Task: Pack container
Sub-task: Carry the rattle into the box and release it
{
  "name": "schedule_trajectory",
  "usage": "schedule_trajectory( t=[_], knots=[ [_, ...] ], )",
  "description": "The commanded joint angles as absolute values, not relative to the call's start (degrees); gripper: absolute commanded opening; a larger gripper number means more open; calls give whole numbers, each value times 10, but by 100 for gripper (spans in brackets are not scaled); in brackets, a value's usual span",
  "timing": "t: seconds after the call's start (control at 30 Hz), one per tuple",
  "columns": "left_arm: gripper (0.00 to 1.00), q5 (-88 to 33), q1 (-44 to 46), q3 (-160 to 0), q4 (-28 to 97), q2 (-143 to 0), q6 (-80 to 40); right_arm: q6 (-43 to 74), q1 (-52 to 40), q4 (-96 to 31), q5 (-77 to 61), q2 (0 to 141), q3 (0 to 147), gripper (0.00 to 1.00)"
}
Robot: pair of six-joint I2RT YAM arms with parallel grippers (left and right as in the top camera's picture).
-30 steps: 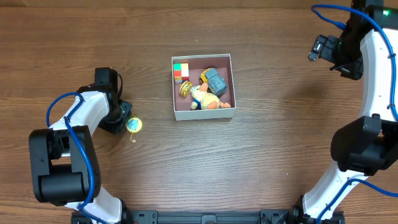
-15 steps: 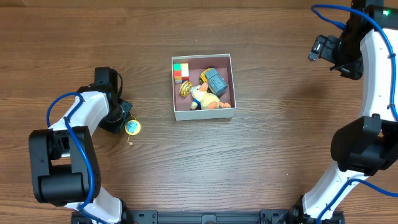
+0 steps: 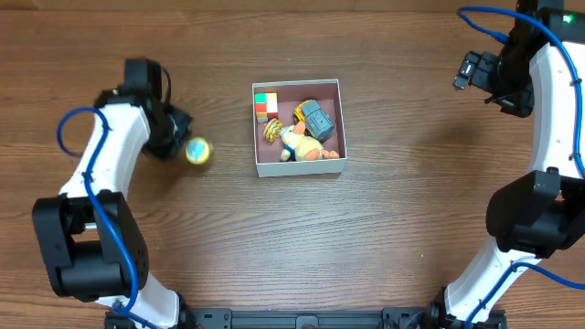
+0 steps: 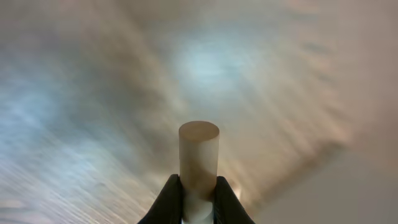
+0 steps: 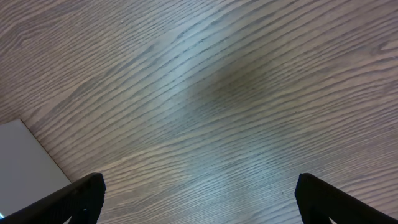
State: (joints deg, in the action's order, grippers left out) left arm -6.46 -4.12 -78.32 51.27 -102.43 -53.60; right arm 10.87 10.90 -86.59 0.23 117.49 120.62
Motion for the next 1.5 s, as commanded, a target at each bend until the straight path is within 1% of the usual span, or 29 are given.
schedule_trajectory(
  t=[0.0,0.23,0.33,0.5,0.57,0.73,0.83,0.87,0.9,0.93,0.97,1.0,1.3,1.47],
  knots=[
    [4,-137,-4,-877,524,-1029,-481,109,109,-863,3,1170,1206,100],
    [5,-139,128,-961,487,-1029,-431,109,109,-863,3,1170,1206,100],
    [12,-109,184,-969,465,-1029,-428,109,109,-863,3,1170,1206,100],
    [22,-17,260,-969,456,-1034,-428,109,110,-863,3,1170,1206,100],
    [25,3,273,-968,459,-1035,-428,109,110,-863,3,1170,1206,100],
    [26,16,276,-968,465,-1035,-428,109,109,-863,3,1170,1206,100],
    [36,21,266,-968,478,-1035,-422,109,110,-863,3,1170,1206,100],
    [47,22,263,-968,482,-1035,-421,109,109,-863,3,1170,1206,100],
    [63,21,260,-968,487,-1035,-419,109,110,-863,3,1170,1206,100],
    [69,21,257,-968,492,-1035,-419,109,110,-863,3,1170,1206,100],
    [88,21,254,-968,496,-1035,-419,109,110,-863,3,1170,1206,100],
    [100,20,248,-968,502,-1035,-420,109,109,-863,3,1170,1206,100],
    [100,15,205,-969,571,-1021,-377,109,109,-863,3,1170,1206,100],
    [100,38,197,-969,641,-971,-338,109,110,-863,3,1170,1206,100]
  ],
)
